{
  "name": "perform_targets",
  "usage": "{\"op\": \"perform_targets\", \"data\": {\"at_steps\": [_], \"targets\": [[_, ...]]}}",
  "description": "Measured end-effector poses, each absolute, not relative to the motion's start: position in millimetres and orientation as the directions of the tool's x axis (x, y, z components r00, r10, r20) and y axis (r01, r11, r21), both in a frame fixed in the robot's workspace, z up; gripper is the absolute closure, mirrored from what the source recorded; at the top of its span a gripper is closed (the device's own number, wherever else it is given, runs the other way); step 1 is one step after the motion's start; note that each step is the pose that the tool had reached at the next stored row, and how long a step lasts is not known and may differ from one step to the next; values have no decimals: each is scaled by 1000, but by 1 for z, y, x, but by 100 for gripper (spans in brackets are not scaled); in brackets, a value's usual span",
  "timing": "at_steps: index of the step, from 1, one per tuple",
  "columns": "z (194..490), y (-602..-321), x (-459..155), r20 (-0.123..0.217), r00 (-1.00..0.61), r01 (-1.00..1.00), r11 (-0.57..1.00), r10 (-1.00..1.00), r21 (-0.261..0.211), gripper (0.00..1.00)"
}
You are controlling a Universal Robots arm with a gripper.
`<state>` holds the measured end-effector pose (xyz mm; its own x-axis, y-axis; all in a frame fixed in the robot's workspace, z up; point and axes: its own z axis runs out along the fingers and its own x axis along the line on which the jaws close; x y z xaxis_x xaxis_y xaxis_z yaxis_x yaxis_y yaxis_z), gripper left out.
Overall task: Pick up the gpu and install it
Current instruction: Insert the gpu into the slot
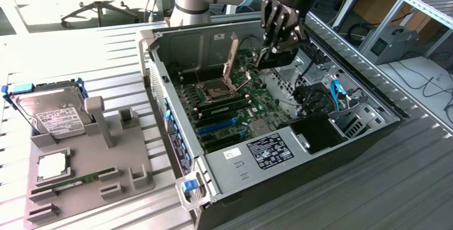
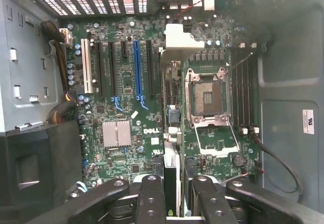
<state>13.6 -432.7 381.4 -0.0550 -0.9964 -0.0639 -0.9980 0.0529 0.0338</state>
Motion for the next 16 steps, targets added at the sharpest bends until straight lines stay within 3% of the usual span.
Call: {"op": "perform_targets", "data": {"at_steps": [16], "targets": [[381, -440, 7, -64, -55, -998, 53, -996, 34, 73]]}}
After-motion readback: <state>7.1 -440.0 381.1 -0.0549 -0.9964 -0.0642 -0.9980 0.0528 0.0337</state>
